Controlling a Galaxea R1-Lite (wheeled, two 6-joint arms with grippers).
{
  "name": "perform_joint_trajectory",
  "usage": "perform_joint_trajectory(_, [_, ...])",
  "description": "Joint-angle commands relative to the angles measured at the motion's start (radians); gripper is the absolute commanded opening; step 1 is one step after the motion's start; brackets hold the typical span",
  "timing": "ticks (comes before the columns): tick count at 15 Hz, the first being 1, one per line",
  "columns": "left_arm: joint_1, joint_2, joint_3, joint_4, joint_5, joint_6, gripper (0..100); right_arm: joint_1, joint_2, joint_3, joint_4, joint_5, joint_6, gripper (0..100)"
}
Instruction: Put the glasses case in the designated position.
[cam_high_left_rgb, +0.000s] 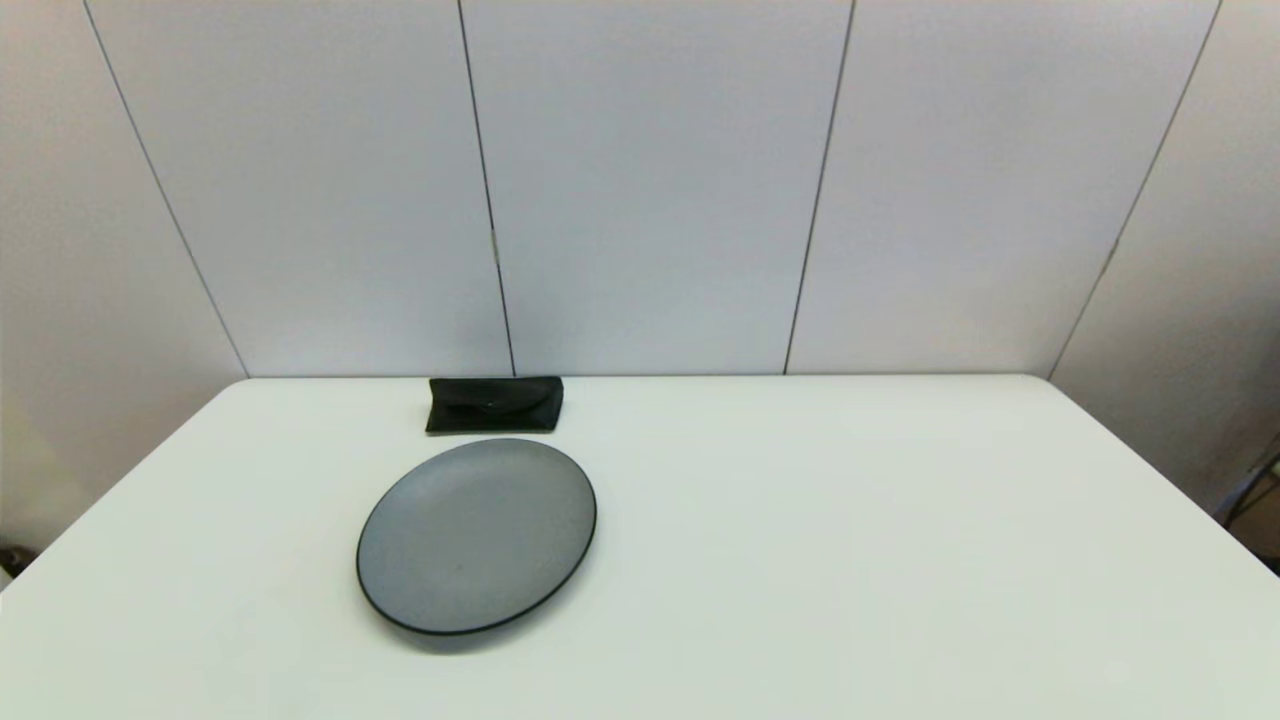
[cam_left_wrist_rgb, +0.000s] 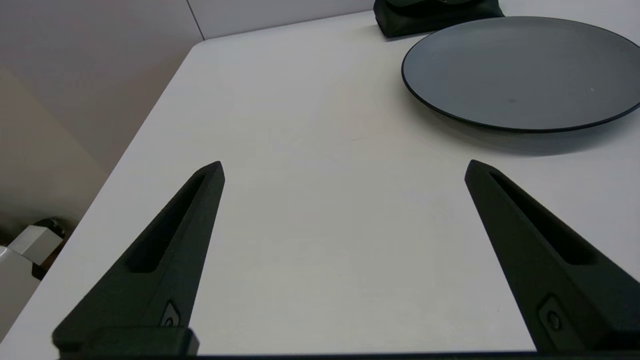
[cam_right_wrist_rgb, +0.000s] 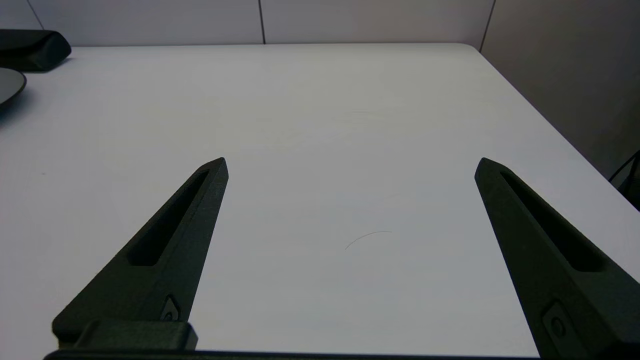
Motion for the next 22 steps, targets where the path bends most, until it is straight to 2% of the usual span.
perform_joint_trajectory(1, [0.0, -0.105, 0.057, -0.017, 0.001, 0.0, 100, 0.001, 0.002, 0.0, 0.0, 0.0, 0.0, 100])
perform_joint_trajectory(22, [0.0, -0.151, 0.063, -0.026, -0.014, -0.005, 100, 0.001, 0.002, 0.0, -0.001, 0.0, 0.0, 100])
